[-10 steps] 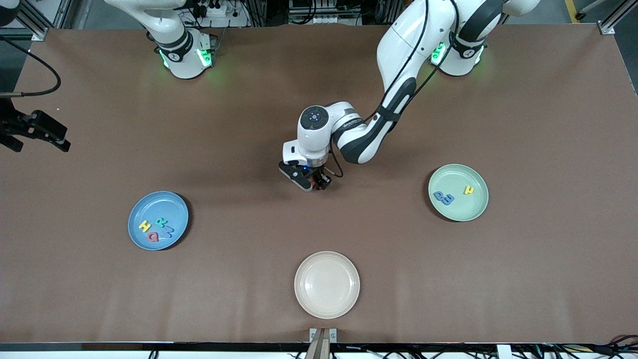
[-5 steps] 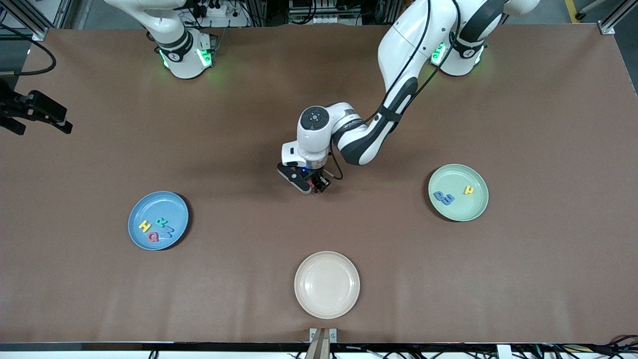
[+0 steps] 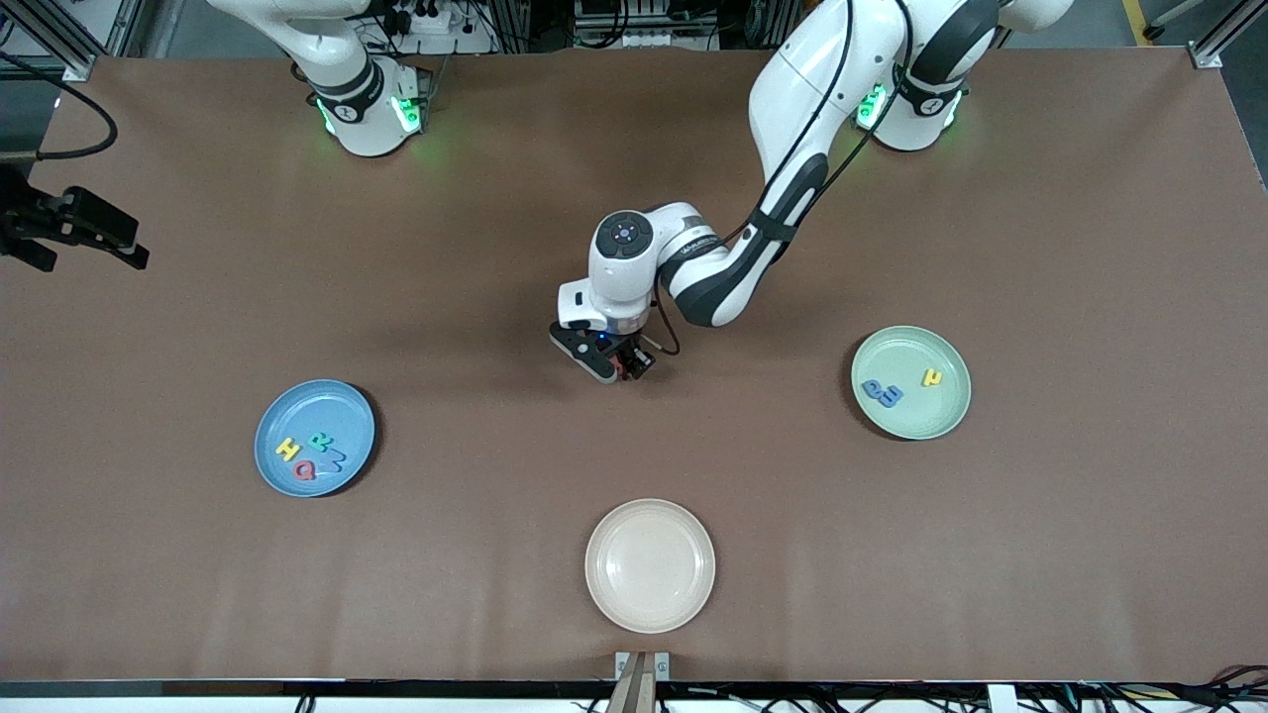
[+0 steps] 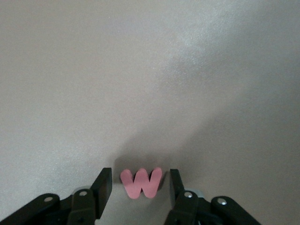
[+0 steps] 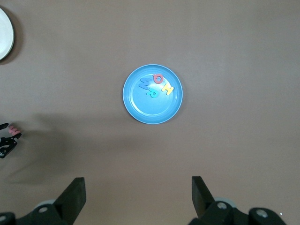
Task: Sort uppercase to blue plate, lowercase to green plate
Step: 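Carry the W over the green plate with the left gripper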
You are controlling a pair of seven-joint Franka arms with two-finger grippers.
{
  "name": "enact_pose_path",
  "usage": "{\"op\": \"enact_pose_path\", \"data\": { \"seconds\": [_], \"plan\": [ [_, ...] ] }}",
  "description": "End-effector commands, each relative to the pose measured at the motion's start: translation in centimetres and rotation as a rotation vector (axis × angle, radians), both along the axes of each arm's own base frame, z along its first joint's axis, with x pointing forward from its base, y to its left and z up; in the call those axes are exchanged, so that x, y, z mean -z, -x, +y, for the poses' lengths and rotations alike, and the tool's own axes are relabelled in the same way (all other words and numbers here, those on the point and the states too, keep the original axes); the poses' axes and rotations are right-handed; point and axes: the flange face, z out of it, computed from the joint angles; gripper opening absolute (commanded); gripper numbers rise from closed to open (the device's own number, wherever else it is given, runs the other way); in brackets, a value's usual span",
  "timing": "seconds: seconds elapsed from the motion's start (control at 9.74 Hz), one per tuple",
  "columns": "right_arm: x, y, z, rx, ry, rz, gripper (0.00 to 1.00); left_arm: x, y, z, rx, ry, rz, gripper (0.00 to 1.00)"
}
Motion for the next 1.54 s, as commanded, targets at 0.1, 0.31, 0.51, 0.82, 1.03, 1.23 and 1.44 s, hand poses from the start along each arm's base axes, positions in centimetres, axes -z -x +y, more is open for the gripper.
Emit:
{"op": "enact_pose_path", "data": {
  "seconds": [0.1,0.31,0.51,0.82,1.03,1.23,1.44],
  "plan": [
    [0.8,-0.8,-0.5,0.002,0.009,0.019,1.00,0.7,0.0,-0.1,0.008,-0.005,0.021,0.58],
    [0.8,-0.7,-1.2,0.014,0.007,0.019,1.00,0.7,0.0,-0.1,0.009,-0.005,0.022,0.57],
    [0.8,-0.7,-1.5,0.020,0.007,0.019,1.00,0.9,0.1,-0.1,0.009,-0.007,0.025,0.49],
    [0.9,-0.6,-2.7,0.042,0.004,0.027,1.00,1.0,0.1,0.0,0.009,-0.019,0.031,0.42],
    [1.0,-0.7,-3.2,0.049,0.003,0.027,1.00,0.8,0.0,0.3,0.007,-0.038,0.040,0.39],
    [0.8,-0.7,-3.6,0.057,0.004,0.016,1.00,0.4,-0.2,0.6,0.003,-0.060,0.051,0.38],
    [0.7,-0.7,-3.5,0.056,0.004,0.014,1.00,-0.5,-0.6,1.4,0.033,-0.097,0.066,0.35]
  ]
}}
